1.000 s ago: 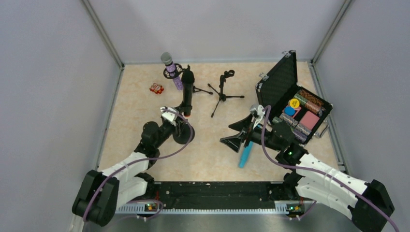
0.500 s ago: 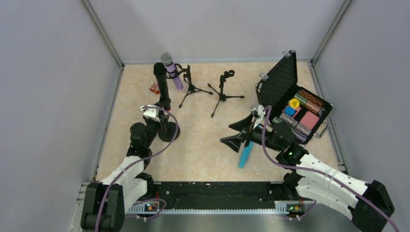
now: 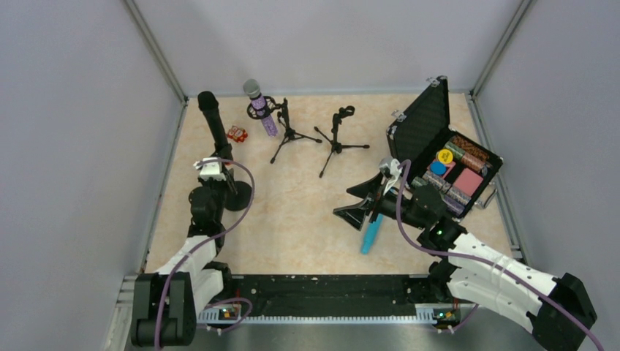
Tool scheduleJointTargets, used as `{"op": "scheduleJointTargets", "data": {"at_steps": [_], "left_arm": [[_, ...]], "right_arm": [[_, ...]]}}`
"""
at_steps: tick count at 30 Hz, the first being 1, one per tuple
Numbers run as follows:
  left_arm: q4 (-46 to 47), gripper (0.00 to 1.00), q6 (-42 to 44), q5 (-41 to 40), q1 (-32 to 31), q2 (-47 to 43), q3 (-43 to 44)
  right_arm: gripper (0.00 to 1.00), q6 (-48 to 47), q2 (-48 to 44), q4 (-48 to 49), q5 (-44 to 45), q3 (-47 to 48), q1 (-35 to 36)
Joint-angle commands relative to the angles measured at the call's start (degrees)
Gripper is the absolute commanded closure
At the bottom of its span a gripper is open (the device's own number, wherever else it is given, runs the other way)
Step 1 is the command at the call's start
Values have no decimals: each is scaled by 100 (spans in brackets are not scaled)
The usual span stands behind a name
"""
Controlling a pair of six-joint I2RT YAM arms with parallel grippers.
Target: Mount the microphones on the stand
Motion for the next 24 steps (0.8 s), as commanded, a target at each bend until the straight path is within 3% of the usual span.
{"op": "scheduleJointTargets", "data": {"at_steps": [1, 3, 6, 9, 17, 24], "left_arm": [[877, 98, 16, -217, 52, -52, 21], [840, 82, 13, -202, 54, -88, -6], [721, 47, 13, -179, 52, -200, -2], [583, 26, 22, -171, 50, -358, 3], [335, 5, -108, -368, 54, -868, -137], [-142, 1, -205, -308, 51, -1430, -284]], "right_arm": [[1, -88, -75, 101, 27, 7, -60], [1, -87, -79, 88, 33, 6, -60], [1, -88, -89, 91, 33, 7, -60], [1, -85, -96, 93, 33, -1, -60], [1, -51, -65, 147, 33, -17, -60], [1, 17, -63, 212, 22, -44, -60]]}}
